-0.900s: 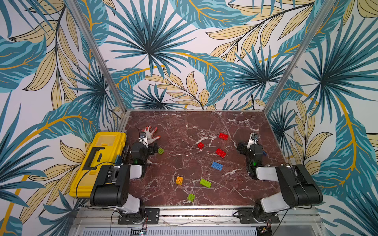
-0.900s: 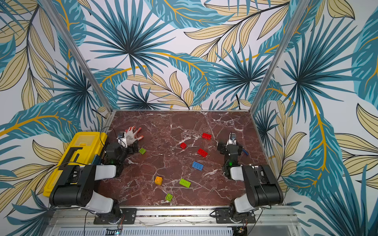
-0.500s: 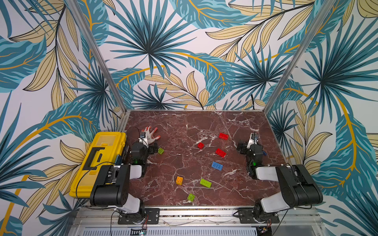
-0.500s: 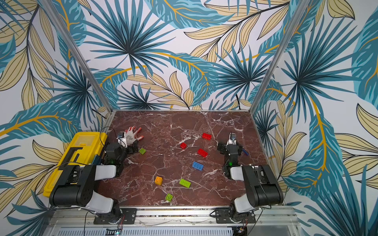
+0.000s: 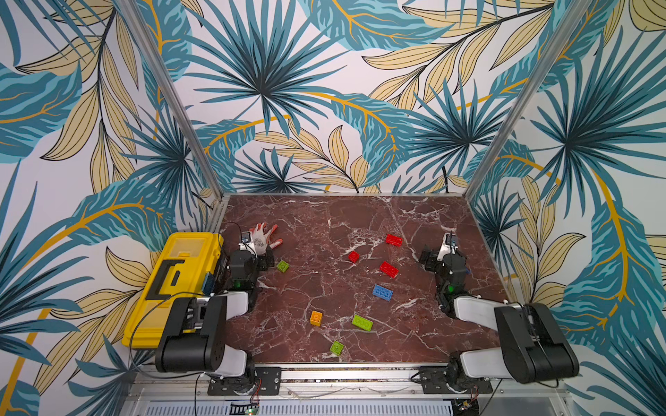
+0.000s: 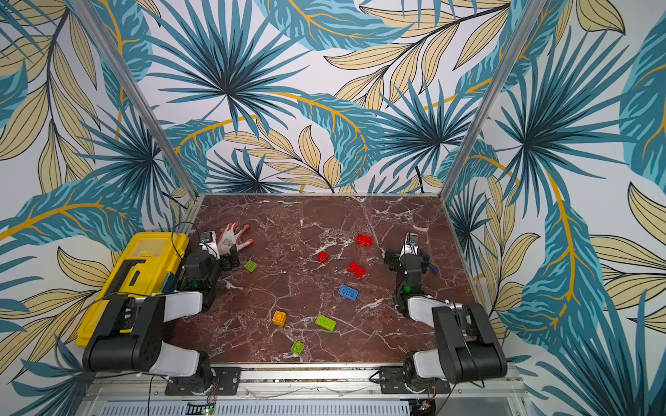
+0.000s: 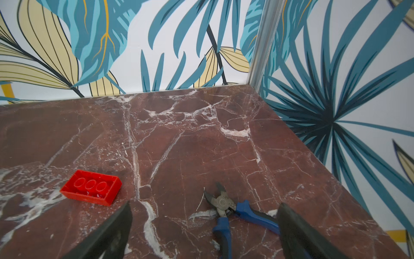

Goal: Assemble a carrot with lego
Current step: Pick up the lego brick from the center of the board.

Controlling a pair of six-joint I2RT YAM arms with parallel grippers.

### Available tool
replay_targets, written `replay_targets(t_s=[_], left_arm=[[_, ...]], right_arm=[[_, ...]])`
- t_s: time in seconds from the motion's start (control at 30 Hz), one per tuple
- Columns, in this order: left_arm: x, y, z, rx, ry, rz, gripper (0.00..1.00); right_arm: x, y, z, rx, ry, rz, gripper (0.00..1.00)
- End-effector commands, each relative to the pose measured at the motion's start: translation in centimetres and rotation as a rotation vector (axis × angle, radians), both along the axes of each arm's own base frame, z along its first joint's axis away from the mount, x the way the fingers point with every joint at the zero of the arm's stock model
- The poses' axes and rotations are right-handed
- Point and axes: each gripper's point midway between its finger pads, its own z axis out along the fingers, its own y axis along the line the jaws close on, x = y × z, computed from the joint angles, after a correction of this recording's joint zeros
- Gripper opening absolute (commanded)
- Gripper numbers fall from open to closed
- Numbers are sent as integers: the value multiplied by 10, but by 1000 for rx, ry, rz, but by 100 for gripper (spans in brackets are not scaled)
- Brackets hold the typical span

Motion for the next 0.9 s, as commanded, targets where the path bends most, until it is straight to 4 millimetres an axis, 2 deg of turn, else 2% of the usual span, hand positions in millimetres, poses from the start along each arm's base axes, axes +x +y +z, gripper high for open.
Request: replay_targets(t_s=[0.0,0.07,0.13,0.23,0.3,0.37,0.43,0.63,0.73,0.77,0.87], left_arm=[[-9,25,52,-22,-54,173,99],[-23,31,68,-80,-69,238,100],[-35,34,73,-170,3,297,100],[-38,13,67,-272,184,227,99],[-45,-5,58,-344,293,173,99],[-54,-17,52,-407,340,144,99],[-68,-30,47,-483,371,111,99],[-112,-62,24,-618,476,12,99],[-130,-65,12,-624,510,6,99],[-133,-66,9,-632,509,7,99],[-137,-74,13,-676,495,-7,99]], right_arm=[[-11,0,37,9,-15,-17,100],[-21,4,54,49,-14,-9,99],[-30,13,64,104,15,24,99],[-46,34,69,210,90,108,99],[-57,50,65,284,195,162,100],[-68,74,55,333,317,248,99],[-78,106,42,368,436,359,99],[-120,209,16,244,718,613,100],[-138,250,7,201,799,669,99],[-140,259,3,216,832,655,100],[-158,304,-3,244,938,669,99]])
